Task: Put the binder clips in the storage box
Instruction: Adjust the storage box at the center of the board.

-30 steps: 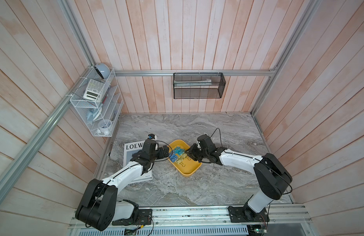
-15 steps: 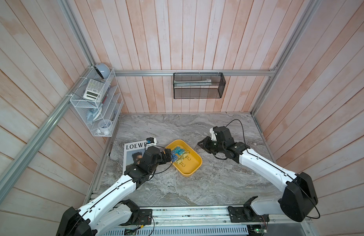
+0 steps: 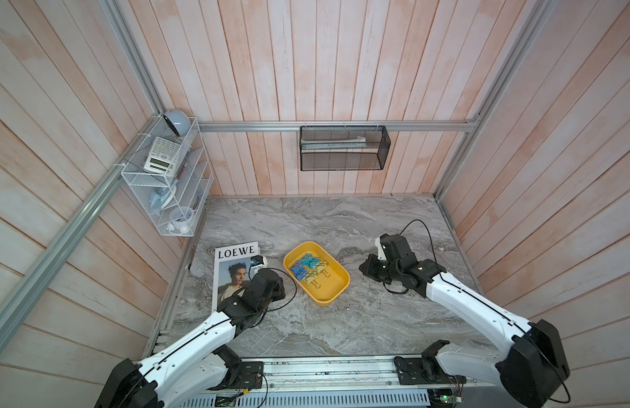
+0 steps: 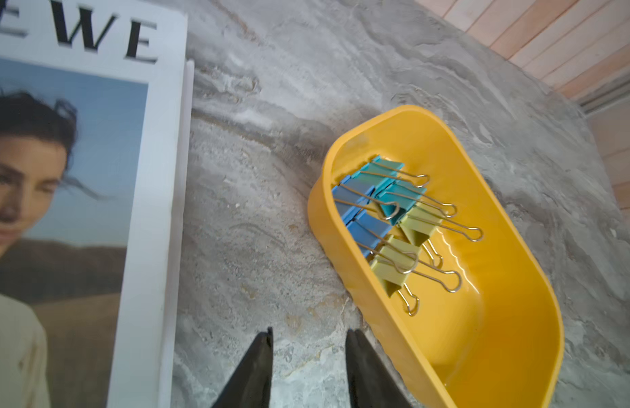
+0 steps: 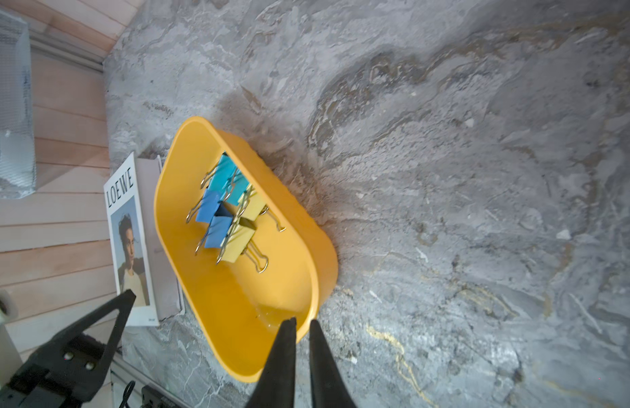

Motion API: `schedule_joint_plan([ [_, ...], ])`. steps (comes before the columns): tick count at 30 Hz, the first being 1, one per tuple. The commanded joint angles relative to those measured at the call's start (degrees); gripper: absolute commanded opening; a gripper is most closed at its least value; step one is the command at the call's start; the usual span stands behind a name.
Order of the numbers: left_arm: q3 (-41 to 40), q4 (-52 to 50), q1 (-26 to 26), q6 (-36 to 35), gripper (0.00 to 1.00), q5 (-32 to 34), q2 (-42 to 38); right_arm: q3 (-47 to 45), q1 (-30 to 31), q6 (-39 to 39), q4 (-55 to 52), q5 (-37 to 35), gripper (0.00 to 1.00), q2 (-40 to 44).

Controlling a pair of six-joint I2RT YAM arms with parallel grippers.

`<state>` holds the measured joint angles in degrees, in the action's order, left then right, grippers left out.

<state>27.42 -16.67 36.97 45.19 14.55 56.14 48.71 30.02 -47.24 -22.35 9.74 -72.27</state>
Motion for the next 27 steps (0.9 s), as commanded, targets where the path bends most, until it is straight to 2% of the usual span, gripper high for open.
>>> schedule_joint_plan([
  [1, -0.70, 4.36, 1.23, 3.44, 0.16, -1.28, 4.02, 3.09, -1.70, 4.07, -0.33, 1.81, 0.12, -5.66],
  [2, -0.63, 5.73, 1.26, 3.67, 0.11, -2.00, 6.21, 4.55, -1.72, 4.98, -1.07, 1.69, 0.11, -7.71],
  [6, 2.96, 6.65, 1.26, 2.69, 0.05, -1.70, 13.82, 8.28, -1.63, 7.50, -1.72, 4.84, 0.08, -13.09],
  [14, 9.90, 6.59, -2.31, -1.33, 0.05, -2.15, 22.93, 8.94, -0.43, 7.51, 0.11, 7.29, 0.06, -18.02],
  [27, 15.50, 8.18, -5.37, -7.89, 0.07, -4.06, 31.76, 6.77, 2.47, 7.04, 2.13, 8.93, 0.04, -19.90],
])
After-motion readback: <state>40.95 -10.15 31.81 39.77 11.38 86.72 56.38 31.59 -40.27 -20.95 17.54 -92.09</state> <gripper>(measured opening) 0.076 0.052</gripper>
